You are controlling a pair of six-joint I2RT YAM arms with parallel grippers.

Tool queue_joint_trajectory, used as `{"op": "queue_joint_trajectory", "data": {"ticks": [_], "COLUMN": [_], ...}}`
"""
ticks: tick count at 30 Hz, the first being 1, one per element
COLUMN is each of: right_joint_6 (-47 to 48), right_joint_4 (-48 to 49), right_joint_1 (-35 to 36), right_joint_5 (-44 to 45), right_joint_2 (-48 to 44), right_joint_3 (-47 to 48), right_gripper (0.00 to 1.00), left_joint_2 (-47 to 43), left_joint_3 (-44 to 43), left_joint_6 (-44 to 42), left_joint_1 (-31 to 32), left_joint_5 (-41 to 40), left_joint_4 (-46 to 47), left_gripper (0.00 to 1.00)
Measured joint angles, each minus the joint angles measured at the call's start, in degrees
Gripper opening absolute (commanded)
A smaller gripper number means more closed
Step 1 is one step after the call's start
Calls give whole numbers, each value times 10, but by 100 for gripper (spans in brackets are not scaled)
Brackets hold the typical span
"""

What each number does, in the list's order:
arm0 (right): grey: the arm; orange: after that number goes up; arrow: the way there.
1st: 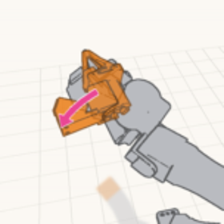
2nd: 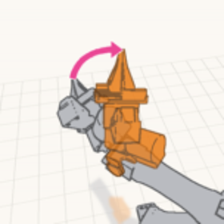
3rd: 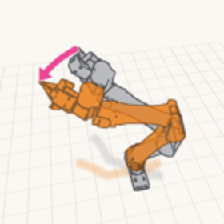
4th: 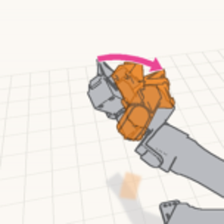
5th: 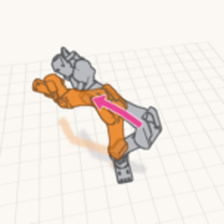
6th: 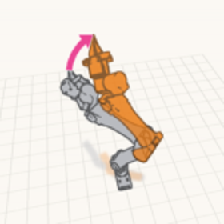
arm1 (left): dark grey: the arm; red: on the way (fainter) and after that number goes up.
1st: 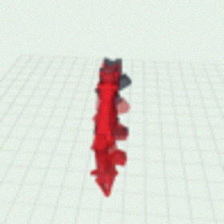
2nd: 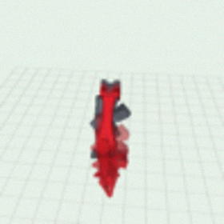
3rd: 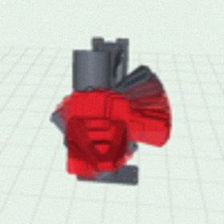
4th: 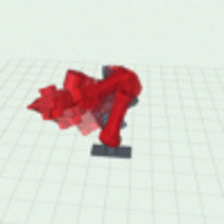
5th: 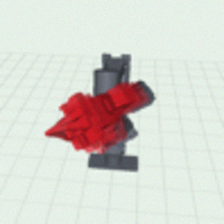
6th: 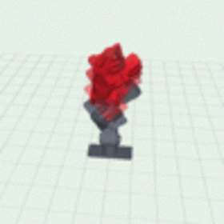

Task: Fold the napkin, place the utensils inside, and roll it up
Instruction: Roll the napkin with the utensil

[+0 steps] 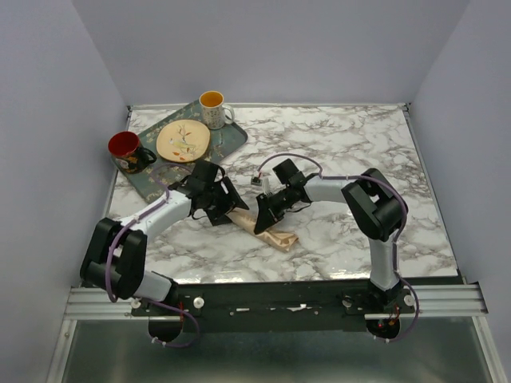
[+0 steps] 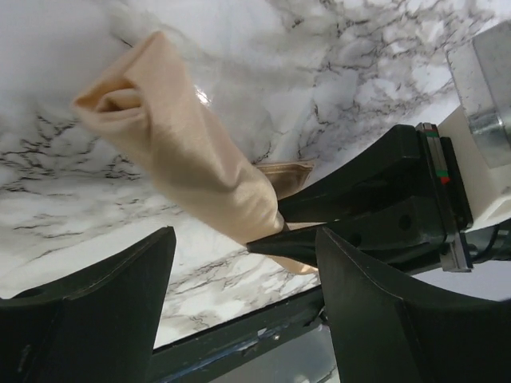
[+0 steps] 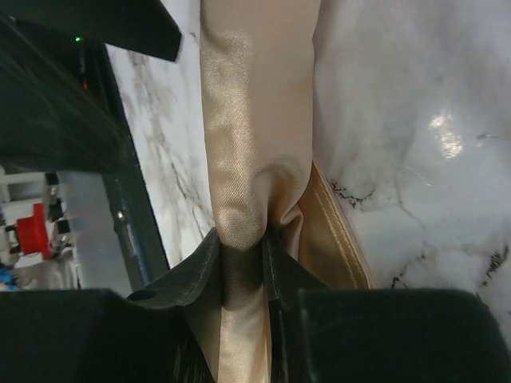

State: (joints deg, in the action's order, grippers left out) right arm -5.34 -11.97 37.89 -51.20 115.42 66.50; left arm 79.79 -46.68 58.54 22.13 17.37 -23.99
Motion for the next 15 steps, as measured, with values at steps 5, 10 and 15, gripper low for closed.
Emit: {"op": "queue_joint_trajectory", "data": {"ticks": [5, 10, 15], "right_joint_6": [2, 3, 0], "right_joint_4": [3, 2, 2], "right_joint_1": [-8, -15, -16], "right_joint_5": [-64, -91, -91], "right_joint_2": [22, 31, 31], "right_joint_3": [0, 0, 0], "right_gripper": [8, 15, 20], "left_joint_2": [56, 92, 102], "left_joint_3": [10, 18, 17], "left_joint_6": [20, 34, 43], "left_joint_1": [33, 33, 34], "left_joint_5": [12, 17, 20], "left_joint_4": [37, 52, 65], "left_gripper": [79, 76, 62]}}
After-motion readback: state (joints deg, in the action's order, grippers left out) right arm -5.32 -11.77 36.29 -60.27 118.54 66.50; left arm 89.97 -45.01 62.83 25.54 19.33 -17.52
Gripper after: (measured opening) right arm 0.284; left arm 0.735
